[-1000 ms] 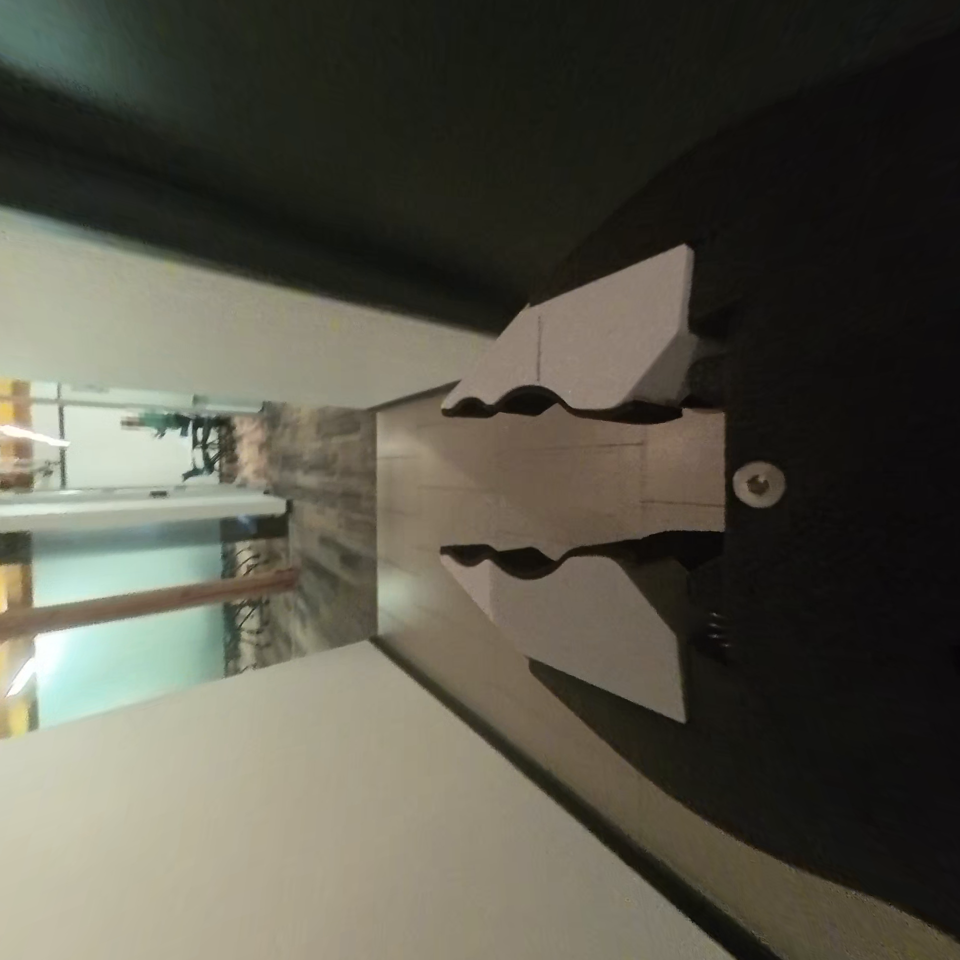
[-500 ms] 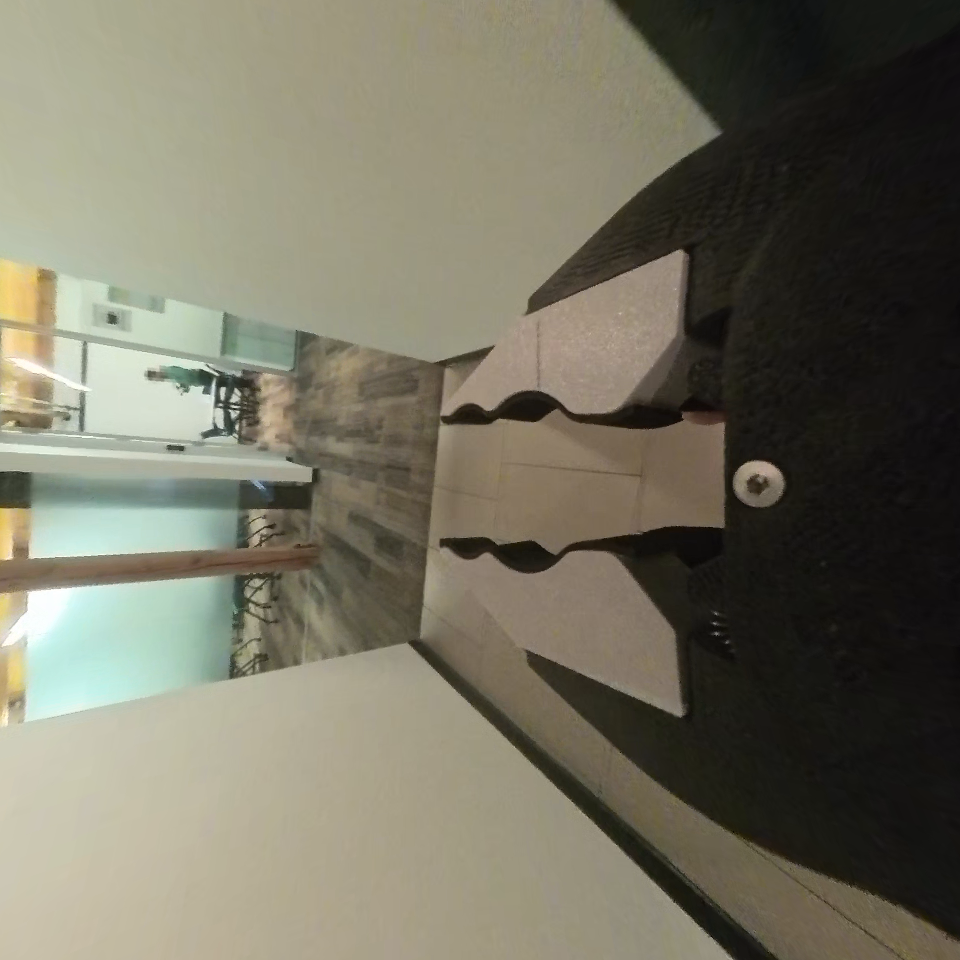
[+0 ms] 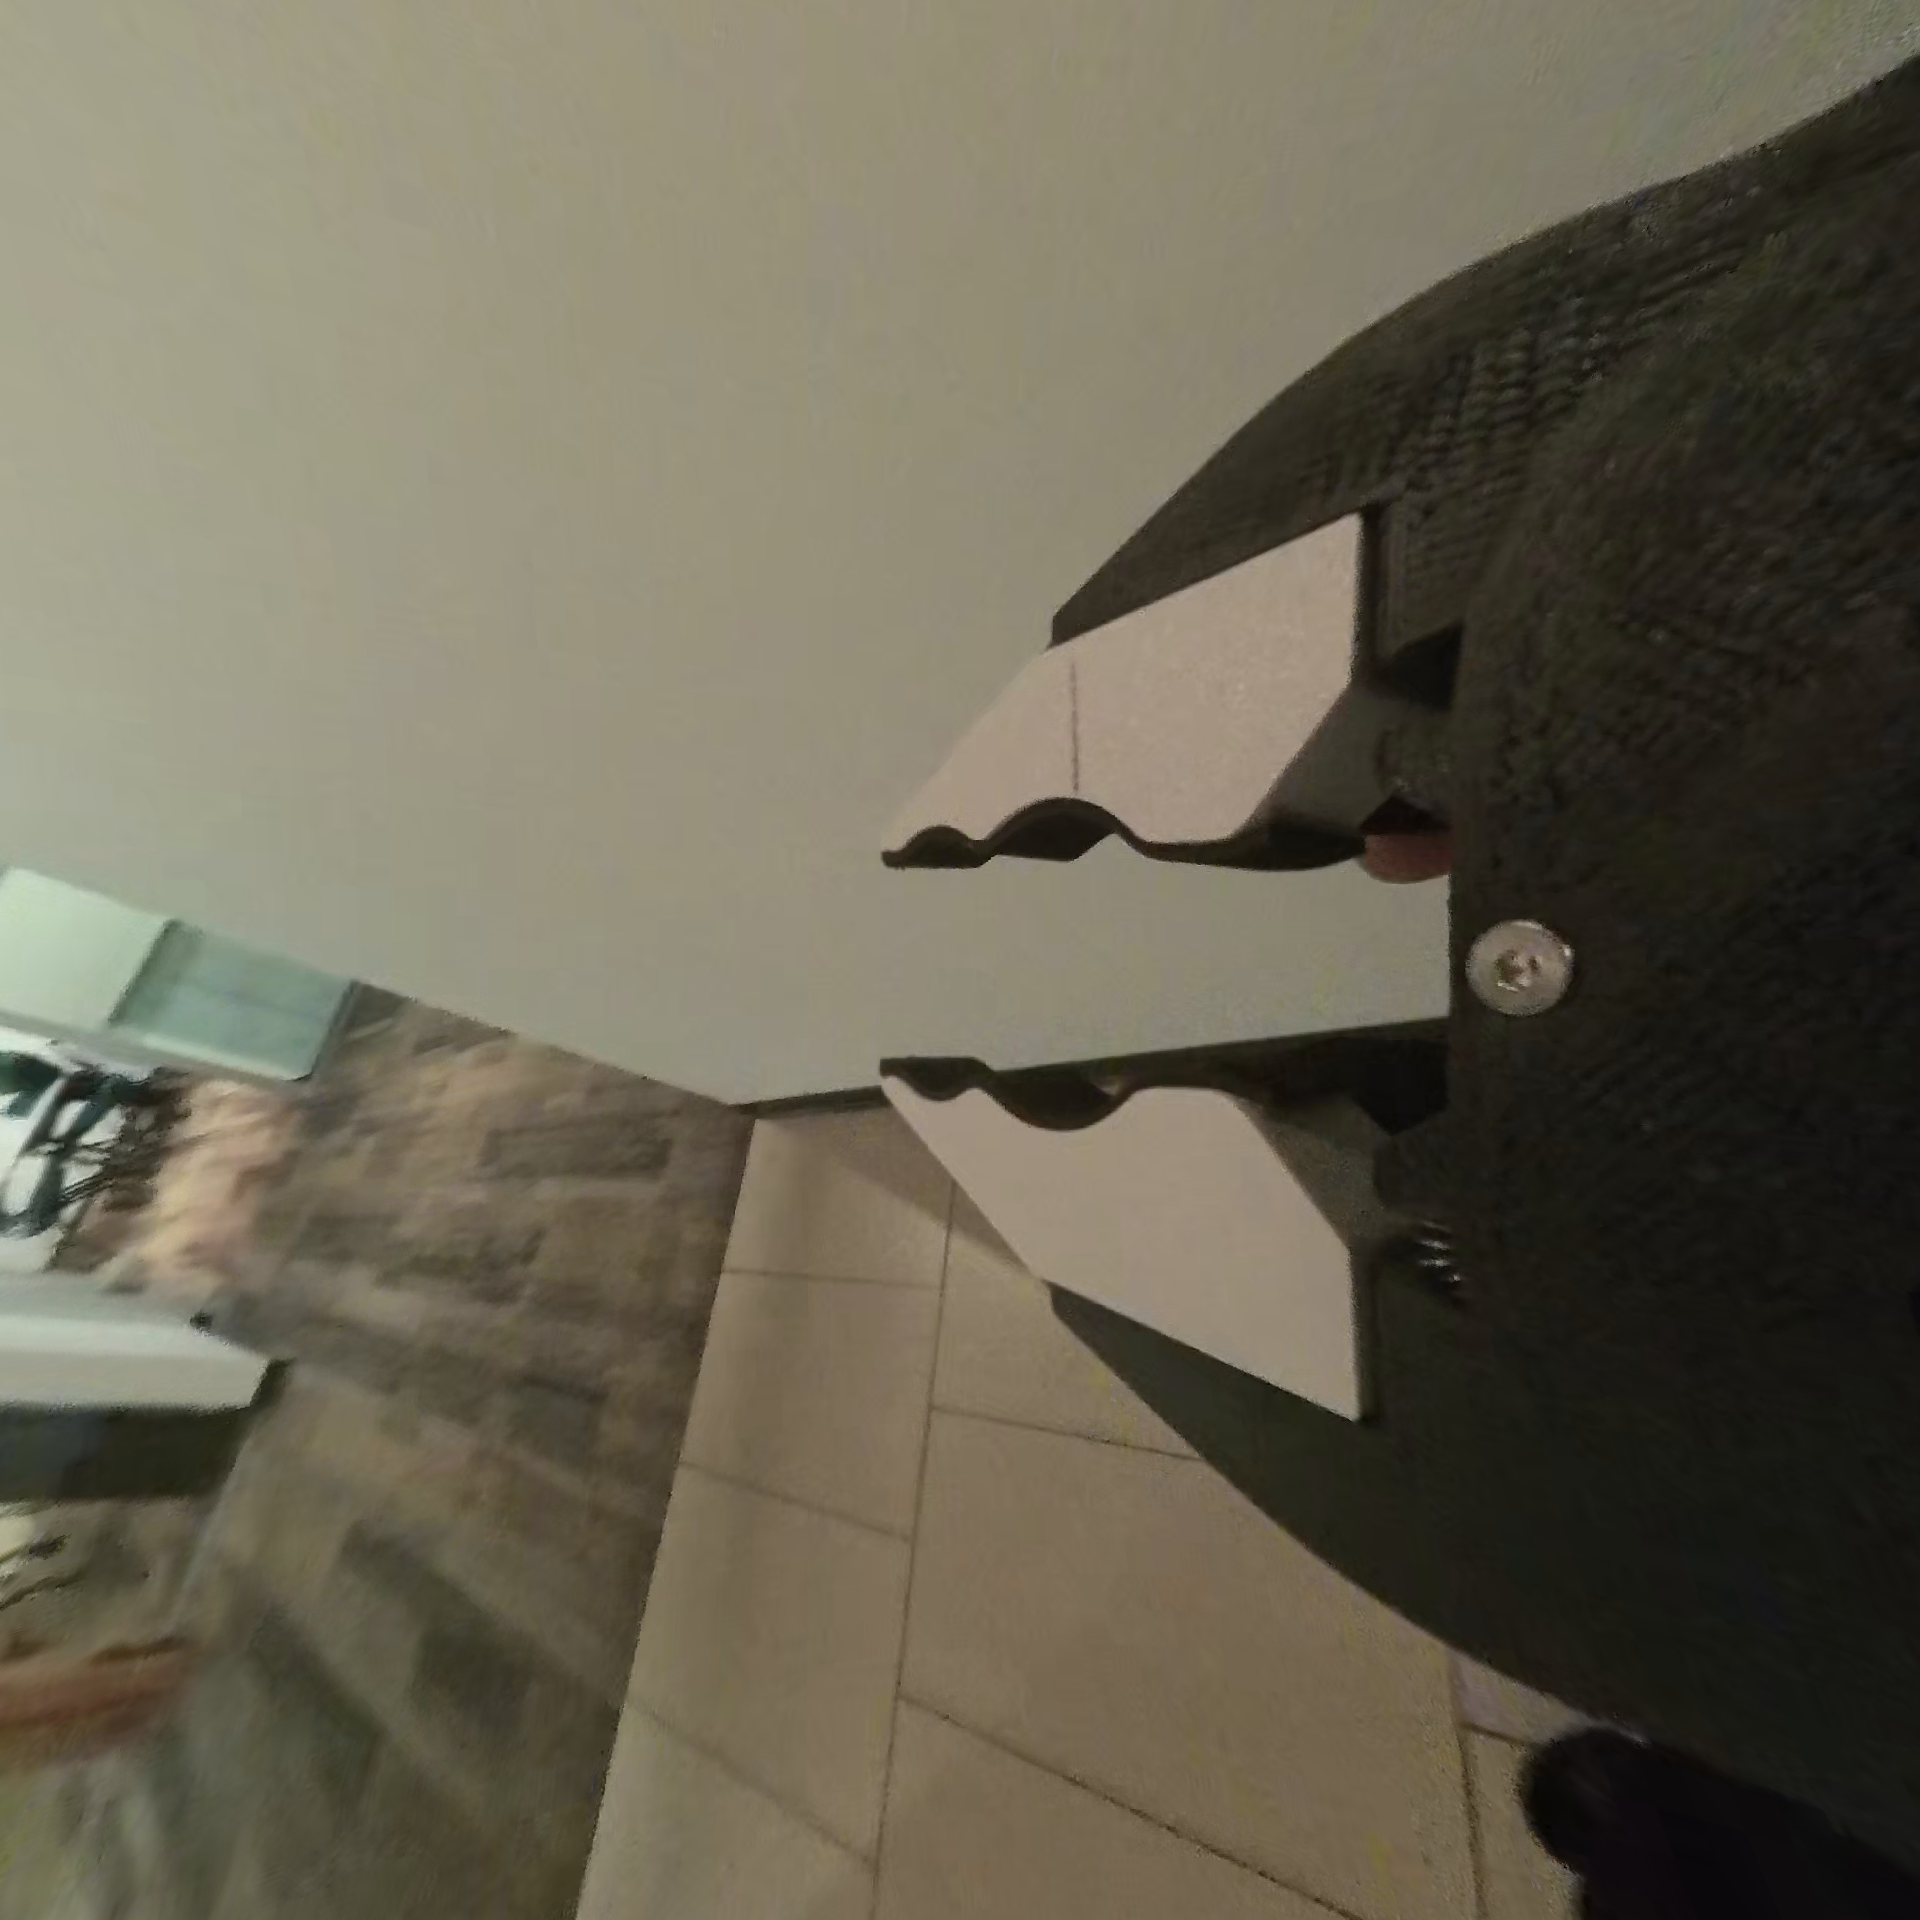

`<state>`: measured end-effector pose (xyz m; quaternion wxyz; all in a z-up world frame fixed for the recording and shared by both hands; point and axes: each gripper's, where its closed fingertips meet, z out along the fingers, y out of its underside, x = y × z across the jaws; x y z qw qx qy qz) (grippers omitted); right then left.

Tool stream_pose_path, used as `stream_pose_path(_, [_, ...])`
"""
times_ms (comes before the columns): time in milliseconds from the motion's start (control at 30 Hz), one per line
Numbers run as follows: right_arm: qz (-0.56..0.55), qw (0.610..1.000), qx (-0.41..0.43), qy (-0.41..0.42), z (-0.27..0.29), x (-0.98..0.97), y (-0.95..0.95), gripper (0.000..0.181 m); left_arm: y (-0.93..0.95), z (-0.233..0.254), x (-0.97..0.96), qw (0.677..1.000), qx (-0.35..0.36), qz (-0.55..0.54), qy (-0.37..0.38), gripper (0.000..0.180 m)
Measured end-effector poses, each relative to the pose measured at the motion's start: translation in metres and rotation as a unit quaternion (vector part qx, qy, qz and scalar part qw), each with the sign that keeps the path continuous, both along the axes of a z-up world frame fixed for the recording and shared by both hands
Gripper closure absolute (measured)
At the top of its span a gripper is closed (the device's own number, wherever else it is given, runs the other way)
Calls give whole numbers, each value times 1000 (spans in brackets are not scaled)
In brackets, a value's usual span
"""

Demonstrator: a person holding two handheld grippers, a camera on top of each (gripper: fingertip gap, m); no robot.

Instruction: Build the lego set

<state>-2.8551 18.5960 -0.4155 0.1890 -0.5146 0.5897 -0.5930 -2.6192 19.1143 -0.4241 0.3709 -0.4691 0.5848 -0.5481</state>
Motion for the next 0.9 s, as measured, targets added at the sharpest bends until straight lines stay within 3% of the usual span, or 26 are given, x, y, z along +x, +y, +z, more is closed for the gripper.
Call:
stream_pose_path(333, [102,991,40,-80,43,442,-36,144,-3,-39,272,991,52,113,42,80])
stream_pose_path(567, [122,982,98,-108,23,706,-61,137,-21,-73,477,985,80,135,68,81])
stream_pose_path(633, [121,983,114,-79,18,760,-76,137,-54,-63,551,988,77,106,76,81])
stream_pose_path(900, [116,984,83,-110,39,924,-179,140,-296,0,864,995,56,-83,-9,81])
